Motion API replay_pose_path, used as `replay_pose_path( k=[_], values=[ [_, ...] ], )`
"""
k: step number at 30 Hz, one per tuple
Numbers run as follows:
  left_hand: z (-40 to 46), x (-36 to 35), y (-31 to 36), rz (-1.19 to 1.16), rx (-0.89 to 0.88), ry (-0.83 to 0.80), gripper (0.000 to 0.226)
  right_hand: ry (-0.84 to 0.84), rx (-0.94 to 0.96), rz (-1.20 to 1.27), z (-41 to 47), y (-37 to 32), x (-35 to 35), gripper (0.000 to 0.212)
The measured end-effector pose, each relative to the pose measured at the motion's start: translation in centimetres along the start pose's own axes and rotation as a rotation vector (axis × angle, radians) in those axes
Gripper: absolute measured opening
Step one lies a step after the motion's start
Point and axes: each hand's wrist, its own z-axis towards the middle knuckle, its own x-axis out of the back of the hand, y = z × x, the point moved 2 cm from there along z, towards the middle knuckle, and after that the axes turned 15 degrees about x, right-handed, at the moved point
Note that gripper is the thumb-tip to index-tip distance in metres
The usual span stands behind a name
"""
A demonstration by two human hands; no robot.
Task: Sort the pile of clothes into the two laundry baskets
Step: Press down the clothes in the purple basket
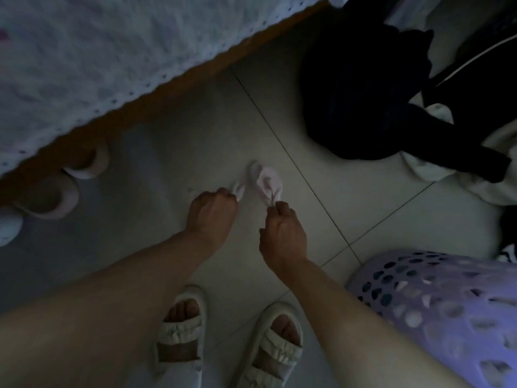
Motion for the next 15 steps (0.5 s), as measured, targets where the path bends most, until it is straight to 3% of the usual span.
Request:
replay_pose_path(
  k=[5, 8, 15],
  values=[
    [-3.0, 5.9, 0.8, -0.209, -0.115, -0.005, 0.043, 0.164, -0.056, 0.201, -2.3, -1.8, 4.4, 0.038],
    [-4.9, 9.6, 1.2, -0.241, -0.088, 0.033, 0.027, 0.276, -0.109, 0.348, -3.8, -3.1, 7.6, 0.041],
    [-9.8, 17.7, 2.3, -0.451, -0.139, 0.056, 0.017, 0.481, -0.276, 0.357, -6.9, -4.1, 15.6, 0.020]
  ],
)
